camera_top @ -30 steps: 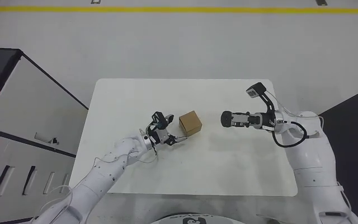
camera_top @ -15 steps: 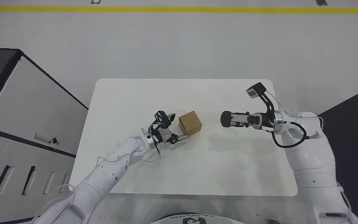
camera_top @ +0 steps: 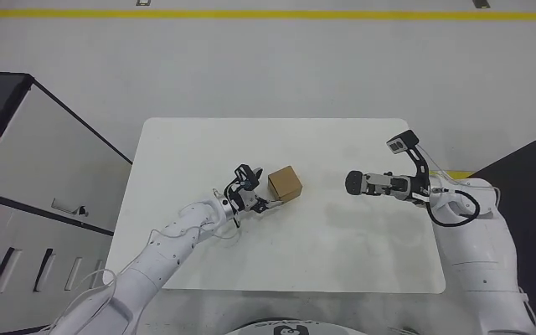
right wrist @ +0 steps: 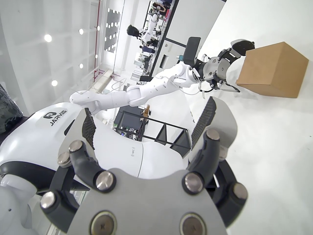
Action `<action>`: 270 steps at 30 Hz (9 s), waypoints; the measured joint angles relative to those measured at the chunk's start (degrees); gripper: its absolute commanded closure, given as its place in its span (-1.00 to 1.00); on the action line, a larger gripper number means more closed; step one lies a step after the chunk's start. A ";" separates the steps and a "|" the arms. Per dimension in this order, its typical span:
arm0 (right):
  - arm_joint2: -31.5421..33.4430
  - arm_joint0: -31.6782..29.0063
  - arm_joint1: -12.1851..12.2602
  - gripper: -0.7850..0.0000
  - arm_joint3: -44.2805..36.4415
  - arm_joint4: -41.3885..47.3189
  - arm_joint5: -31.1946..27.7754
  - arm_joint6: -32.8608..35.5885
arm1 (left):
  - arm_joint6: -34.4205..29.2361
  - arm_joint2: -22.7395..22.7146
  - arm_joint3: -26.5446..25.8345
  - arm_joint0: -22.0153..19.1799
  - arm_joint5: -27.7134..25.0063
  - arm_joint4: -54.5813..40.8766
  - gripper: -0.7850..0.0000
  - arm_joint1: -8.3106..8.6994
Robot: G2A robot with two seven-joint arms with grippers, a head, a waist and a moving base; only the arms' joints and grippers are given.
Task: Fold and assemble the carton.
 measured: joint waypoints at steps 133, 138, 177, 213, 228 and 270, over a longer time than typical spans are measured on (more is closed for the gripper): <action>-0.01 0.01 -0.01 -1.00 0.03 0.01 -0.01 -0.01 | -43.09 -39.42 -70.72 11.77 -22.18 -25.43 1.00 9.86; -0.01 0.01 -0.01 -1.00 0.03 0.01 -0.01 -0.01 | -43.13 -39.42 -70.72 11.77 -22.18 -25.44 1.00 9.86; -0.01 0.01 -0.01 -1.00 0.03 0.01 -0.01 -0.01 | -57.40 -36.16 -68.65 10.25 -7.98 -51.12 1.00 10.70; -0.01 0.01 -0.01 -1.00 0.03 0.01 -0.01 -0.01 | -52.23 -43.72 -73.22 23.46 -3.53 -53.44 1.00 11.32; -0.01 0.01 -0.01 -1.00 0.03 0.01 -0.01 -0.01 | -38.11 -42.42 -73.20 22.48 -7.86 -34.68 1.00 10.62; -0.01 0.01 -0.01 -1.00 0.03 0.01 -0.01 -0.01 | 16.43 -36.44 -64.70 18.71 20.28 60.83 1.00 11.49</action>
